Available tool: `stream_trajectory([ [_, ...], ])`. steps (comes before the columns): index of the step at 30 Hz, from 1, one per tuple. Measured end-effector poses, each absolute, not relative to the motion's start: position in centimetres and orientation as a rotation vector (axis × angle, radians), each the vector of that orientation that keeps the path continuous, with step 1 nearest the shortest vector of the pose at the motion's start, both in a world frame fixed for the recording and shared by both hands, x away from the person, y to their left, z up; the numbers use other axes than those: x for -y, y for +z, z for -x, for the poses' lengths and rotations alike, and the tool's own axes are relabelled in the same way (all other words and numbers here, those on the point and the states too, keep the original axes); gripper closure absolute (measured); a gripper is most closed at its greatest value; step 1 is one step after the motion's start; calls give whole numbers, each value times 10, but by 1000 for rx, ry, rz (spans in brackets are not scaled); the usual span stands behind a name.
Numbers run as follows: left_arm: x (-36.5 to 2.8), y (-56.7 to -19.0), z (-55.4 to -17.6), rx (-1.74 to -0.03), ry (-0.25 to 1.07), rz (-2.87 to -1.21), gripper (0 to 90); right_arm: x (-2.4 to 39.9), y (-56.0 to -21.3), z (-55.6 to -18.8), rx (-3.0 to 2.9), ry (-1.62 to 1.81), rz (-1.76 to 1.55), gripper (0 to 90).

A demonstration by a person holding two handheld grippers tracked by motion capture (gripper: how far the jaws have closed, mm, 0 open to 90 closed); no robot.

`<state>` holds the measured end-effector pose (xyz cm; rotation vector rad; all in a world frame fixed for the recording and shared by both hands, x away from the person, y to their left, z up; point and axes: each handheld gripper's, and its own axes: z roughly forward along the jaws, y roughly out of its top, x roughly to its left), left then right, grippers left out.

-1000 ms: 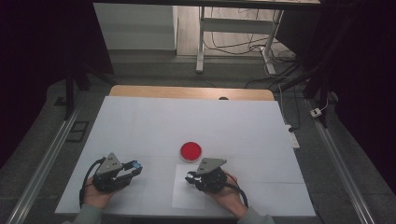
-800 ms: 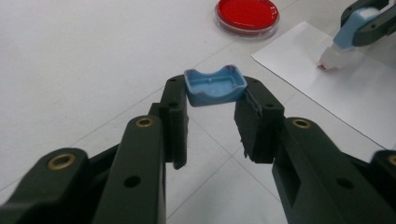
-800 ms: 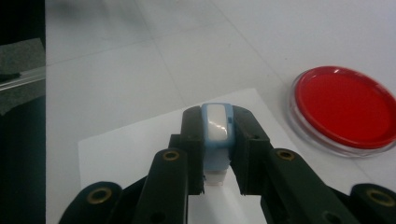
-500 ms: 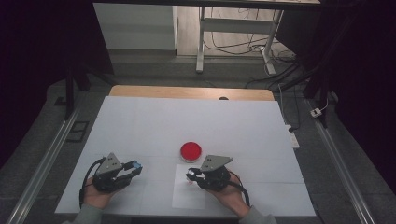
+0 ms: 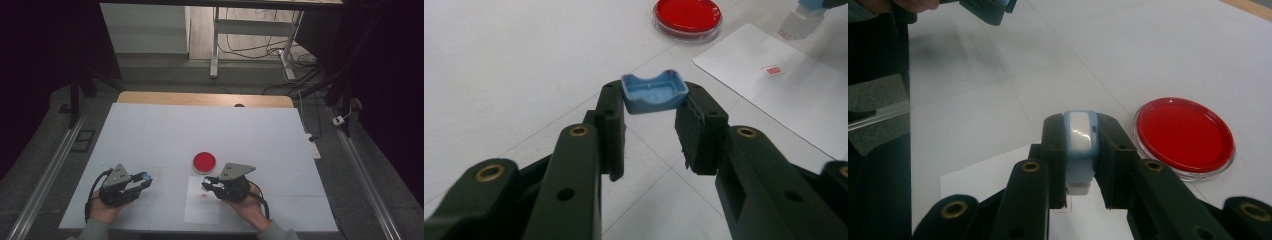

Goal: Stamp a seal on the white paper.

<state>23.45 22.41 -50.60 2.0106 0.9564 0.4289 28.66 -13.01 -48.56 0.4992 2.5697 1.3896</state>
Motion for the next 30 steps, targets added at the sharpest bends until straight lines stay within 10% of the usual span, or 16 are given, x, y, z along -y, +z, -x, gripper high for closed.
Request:
stream_trajectory([
  [30,-223,-507,-235,-950,425,-2019,648,163,-454,-296,-2361,1544,-647,751],
])
